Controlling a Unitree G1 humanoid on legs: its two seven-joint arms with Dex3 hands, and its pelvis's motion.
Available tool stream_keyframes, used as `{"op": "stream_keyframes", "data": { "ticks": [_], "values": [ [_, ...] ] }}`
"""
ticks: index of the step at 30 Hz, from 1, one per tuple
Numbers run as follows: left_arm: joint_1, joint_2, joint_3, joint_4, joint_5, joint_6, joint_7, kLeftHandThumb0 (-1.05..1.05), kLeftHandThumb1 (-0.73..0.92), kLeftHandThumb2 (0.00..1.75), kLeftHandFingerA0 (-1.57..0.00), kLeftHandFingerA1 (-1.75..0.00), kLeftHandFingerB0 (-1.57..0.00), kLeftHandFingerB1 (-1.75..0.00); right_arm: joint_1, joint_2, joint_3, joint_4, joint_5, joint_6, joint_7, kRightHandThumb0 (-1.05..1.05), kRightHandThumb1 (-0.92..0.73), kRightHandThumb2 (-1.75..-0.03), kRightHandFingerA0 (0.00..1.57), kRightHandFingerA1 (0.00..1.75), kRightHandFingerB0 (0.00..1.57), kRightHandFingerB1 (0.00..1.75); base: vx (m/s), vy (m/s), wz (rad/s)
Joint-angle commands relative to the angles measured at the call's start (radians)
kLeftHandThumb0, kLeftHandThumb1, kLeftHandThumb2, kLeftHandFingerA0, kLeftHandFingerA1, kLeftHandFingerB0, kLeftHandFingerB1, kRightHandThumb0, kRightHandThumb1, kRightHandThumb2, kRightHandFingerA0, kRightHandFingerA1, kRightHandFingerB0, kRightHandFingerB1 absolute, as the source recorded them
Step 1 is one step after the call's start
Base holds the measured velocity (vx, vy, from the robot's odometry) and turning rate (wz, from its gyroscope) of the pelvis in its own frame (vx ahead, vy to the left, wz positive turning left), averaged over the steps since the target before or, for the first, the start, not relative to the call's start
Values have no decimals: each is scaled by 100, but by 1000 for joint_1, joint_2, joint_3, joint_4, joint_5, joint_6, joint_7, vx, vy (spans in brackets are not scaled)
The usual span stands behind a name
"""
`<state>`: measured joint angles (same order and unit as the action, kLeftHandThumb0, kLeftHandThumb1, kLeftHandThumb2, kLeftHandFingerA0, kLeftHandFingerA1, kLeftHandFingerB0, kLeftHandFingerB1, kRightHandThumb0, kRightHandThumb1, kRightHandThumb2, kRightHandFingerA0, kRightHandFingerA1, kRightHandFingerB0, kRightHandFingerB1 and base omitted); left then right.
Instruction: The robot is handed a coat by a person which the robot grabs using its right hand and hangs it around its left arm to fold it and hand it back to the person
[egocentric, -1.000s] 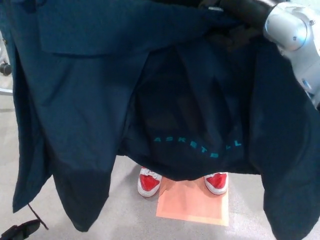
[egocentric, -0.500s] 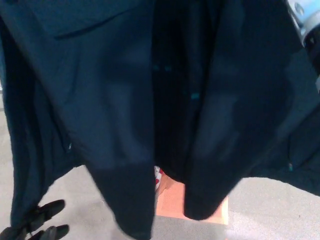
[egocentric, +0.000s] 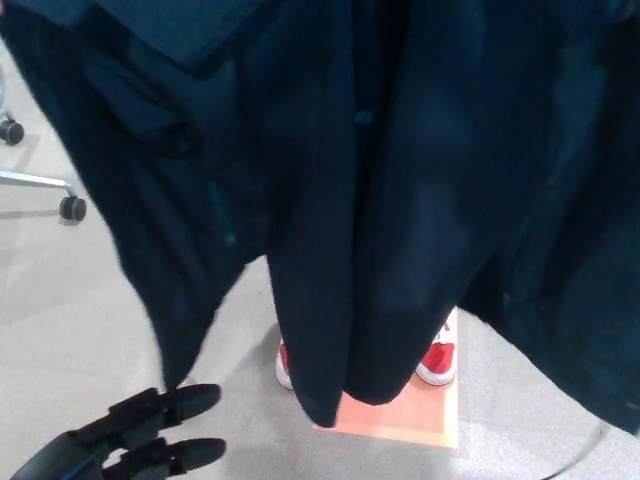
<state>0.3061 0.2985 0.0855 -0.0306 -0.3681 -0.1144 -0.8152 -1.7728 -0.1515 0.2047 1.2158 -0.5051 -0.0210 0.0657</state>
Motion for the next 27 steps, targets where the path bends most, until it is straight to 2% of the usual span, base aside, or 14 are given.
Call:
{"op": "stream_keyframes", "data": {
  "ticks": [1, 2, 3, 5, 6, 7, 9, 10, 13, 14, 16, 22, 24, 27],
  "values": [
    [32, 92, -42, -179, -116, 162, -88, -38, 50, 109, -1, -48, 0, -48, -109, 12, 36, 29, -15, -37, -48, -31, -69, -60, 115, 61, 95, 74, 0, 0, 0],
    [32, 100, -48, -191, -116, 166, -91, -38, 50, 109, -1, -48, 0, -48, -113, 16, 35, 32, -9, -34, -47, -31, -69, -60, 115, 61, 95, 74, 0, 0, 0],
    [21, 104, -64, -199, -117, 172, -93, -82, 74, 95, -17, -44, -12, -41, -118, 28, 31, 36, 1, -30, -52, -34, -78, -63, 112, 58, 97, 64, 0, 0, 0],
    [2, 104, -91, -208, -114, 181, -89, -81, 75, 95, -18, -45, -13, -42, -124, 42, 32, 43, 5, -33, -57, -31, -73, -62, 112, 61, 98, 68, 0, 0, 0],
    [-19, 99, -115, -216, -81, 180, -66, -79, 89, 67, -24, -37, -15, -31, -130, 53, 37, 45, 2, -45, -57, -22, -56, -58, 119, 65, 96, 97, 0, 0, 0],
    [-40, 98, -136, -221, -63, 190, -52, -38, 51, 110, -1, -48, 0, -48, -136, 62, 43, 49, -2, -48, -59, -26, -55, -57, 110, 62, 98, 76, 0, 0, 0],
    [-72, 96, -166, -223, -53, 215, -38, -37, 52, 110, 0, -48, 0, -48, -141, 74, 46, 52, 1, -49, -65, -29, -60, -58, 109, 60, 97, 67, 0, 0, 0],
    [-97, 88, -191, -218, -34, 217, -29, -37, 54, 111, 0, -47, 0, -48, -141, 84, 37, 52, 14, -58, -62, -30, -74, -63, 119, 64, 92, 90, 0, 0, 0],
    [-166, 71, -254, -199, 5, 228, -10, -37, 55, 111, 0, -48, 0, -48, -146, 114, 33, 53, 24, -53, -63, -35, -79, -63, 105, 57, 93, 61, 0, 0, 0],
    [-187, 66, -273, -198, 14, 242, 0, -77, 70, 105, -15, -49, 0, -40, -149, 123, 35, 54, 23, -46, -62, -35, -76, -63, 106, 58, 95, 62, 0, 0, 0],
    [-230, 49, -311, -189, 22, 278, 18, -79, 71, 105, -10, -47, 0, -38, -153, 136, 34, 55, 24, -39, -57, -36, -79, -63, 109, 58, 98, 62, 0, 0, 0],
    [-397, -63, -443, -84, 107, 318, 91, -78, 72, 104, -10, -47, -2, -36, -134, 209, 31, 43, 32, -69, -51, -31, -70, -61, 113, 62, 96, 66, 0, 0, 0],
    [-433, -95, -467, -48, 126, 314, 107, -79, 73, 104, -9, -46, 0, -35, -130, 230, 22, 40, 43, -68, -41, -33, -76, -63, 111, 62, 84, 60, 0, 0, 0],
    [-505, -152, -500, 31, 157, 302, 128, -75, 72, 105, -11, -45, 0, -37, -117, 247, 52, 29, 14, -128, -43, -22, -52, -56, 105, 64, 78, 54, 0, 0, 0]
  ]
}}
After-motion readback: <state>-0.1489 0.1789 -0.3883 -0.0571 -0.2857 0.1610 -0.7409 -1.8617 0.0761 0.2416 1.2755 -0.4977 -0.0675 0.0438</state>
